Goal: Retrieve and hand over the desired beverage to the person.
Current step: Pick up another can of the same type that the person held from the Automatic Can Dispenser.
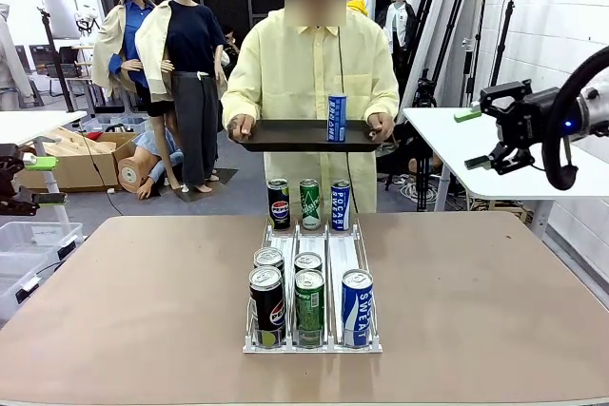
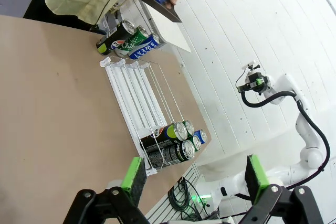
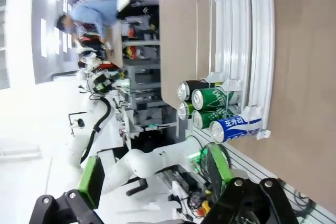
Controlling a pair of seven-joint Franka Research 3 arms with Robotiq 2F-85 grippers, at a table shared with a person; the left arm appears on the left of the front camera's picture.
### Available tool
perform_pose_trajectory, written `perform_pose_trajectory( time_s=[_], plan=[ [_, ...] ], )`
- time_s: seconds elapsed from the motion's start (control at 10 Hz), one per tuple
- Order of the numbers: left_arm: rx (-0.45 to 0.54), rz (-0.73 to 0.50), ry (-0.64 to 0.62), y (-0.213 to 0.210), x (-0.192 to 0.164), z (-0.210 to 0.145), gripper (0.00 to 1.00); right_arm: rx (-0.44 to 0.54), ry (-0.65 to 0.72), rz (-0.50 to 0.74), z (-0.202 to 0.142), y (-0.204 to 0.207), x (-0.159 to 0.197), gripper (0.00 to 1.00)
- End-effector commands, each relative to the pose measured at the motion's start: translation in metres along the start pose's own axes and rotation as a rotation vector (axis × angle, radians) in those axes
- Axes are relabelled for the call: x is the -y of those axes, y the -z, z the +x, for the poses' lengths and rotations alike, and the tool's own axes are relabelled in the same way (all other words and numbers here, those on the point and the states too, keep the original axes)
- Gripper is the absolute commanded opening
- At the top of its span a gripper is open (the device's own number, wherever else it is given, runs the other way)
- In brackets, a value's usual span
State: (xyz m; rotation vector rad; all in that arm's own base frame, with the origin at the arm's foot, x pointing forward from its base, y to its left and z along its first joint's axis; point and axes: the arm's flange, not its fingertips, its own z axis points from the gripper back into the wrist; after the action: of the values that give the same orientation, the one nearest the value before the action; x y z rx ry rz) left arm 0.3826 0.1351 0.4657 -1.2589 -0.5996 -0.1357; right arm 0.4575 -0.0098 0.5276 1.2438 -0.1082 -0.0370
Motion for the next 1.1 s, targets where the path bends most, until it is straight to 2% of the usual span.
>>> perform_pose_trajectory(
  time_s=[0.0, 0.1, 0.2, 0.7, 1.0],
  plan=[
    [0.013, -0.014, -0.003, -0.001, 0.002, 0.0, 1.0, 0.023, 0.012, 0.135, -0.009, -0.002, 0.02, 1.0],
    [0.013, -0.014, -0.003, -0.001, 0.002, 0.0, 1.0, 0.046, 0.011, 0.187, -0.01, -0.004, 0.03, 1.0],
    [0.013, -0.014, -0.003, -0.001, 0.002, 0.0, 1.0, 0.015, 0.02, 0.054, -0.004, -0.004, 0.011, 1.0],
    [0.013, -0.014, -0.003, -0.001, 0.002, 0.0, 1.0, 0.015, 0.02, 0.054, -0.004, -0.004, 0.011, 1.0],
    [0.013, -0.014, -0.003, -0.001, 0.002, 0.0, 1.0, -0.029, 0.02, 0.15, -0.008, -0.011, 0.032, 1.0]
  ],
)
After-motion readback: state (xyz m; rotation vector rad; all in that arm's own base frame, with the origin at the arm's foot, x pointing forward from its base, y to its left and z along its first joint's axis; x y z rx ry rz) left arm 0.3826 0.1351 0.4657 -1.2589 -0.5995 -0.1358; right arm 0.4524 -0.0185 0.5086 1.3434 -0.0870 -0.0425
